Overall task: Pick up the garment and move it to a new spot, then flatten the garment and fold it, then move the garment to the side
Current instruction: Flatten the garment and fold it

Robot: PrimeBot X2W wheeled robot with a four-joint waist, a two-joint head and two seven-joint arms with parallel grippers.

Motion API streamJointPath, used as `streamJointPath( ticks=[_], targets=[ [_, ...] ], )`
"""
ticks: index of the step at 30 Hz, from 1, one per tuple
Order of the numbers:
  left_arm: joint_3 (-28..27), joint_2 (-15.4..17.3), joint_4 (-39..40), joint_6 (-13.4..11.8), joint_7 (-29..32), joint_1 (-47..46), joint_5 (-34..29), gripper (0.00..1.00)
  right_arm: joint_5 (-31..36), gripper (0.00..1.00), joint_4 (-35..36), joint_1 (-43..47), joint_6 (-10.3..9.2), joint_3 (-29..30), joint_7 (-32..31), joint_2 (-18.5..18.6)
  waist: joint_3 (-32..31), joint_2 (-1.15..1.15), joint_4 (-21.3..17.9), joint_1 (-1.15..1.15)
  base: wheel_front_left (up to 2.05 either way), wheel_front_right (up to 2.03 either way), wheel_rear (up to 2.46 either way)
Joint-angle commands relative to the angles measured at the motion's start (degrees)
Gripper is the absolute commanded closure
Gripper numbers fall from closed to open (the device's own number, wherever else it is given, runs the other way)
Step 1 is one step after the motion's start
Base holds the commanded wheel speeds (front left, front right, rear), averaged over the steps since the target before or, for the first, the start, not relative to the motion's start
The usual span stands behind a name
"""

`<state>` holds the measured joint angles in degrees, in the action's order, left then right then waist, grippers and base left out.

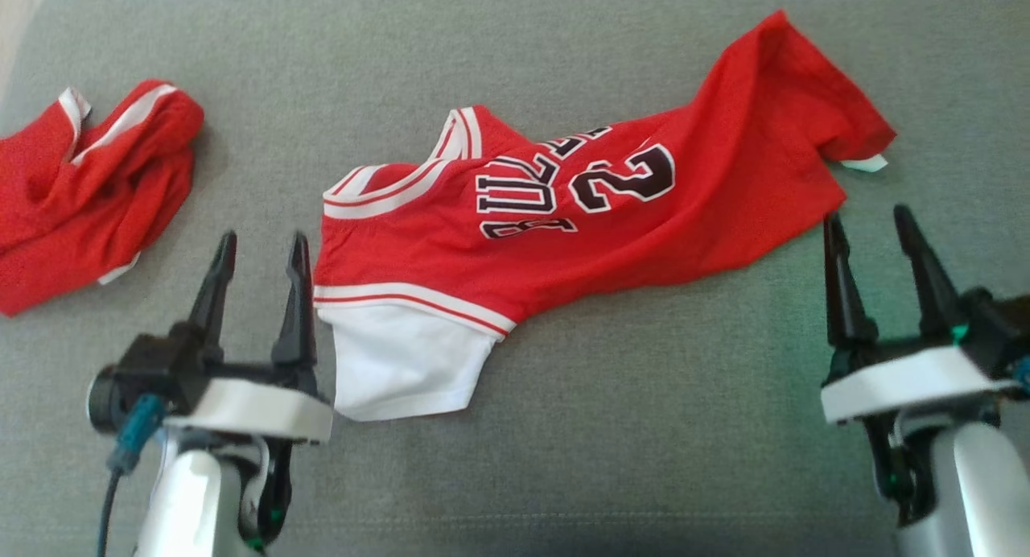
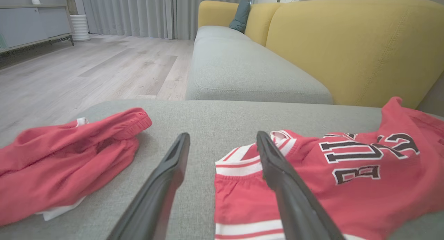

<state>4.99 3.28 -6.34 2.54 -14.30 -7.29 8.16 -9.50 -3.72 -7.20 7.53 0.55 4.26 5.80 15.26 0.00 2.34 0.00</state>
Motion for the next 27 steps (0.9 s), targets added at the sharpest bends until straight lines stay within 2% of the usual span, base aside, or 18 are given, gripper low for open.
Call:
streamJointPath(
  ticks=[1, 17, 27],
  targets=[
    [-2.00, 0.97, 1.30, -0.26, -0.70, 0.45, -0.34, 0.00, 0.40, 0.00, 3.28, 1.03, -0.04, -0.72, -0.58, -0.54, -0.95, 0.00, -0.63, 0.00, 0.00, 0.00, 0.00],
    [-1.07, 1.03, -0.18, -0.59, -0.54, 2.87, -0.12, 0.00, 0.51, 0.00, 5.90, 3.33, -0.04, -0.39, -2.16, -1.96, -2.53, 0.00, -0.98, 0.00, 0.00, 0.00, 0.00],
    [2.07, 0.63, -4.24, 1.65, 6.10, 7.61, 3.85, 0.00, -0.10, 0.00, 5.22, 4.83, -0.04, -1.16, -2.44, -2.30, -3.81, 0.00, -1.26, 0.00, 0.00, 0.00, 0.00]
  ],
)
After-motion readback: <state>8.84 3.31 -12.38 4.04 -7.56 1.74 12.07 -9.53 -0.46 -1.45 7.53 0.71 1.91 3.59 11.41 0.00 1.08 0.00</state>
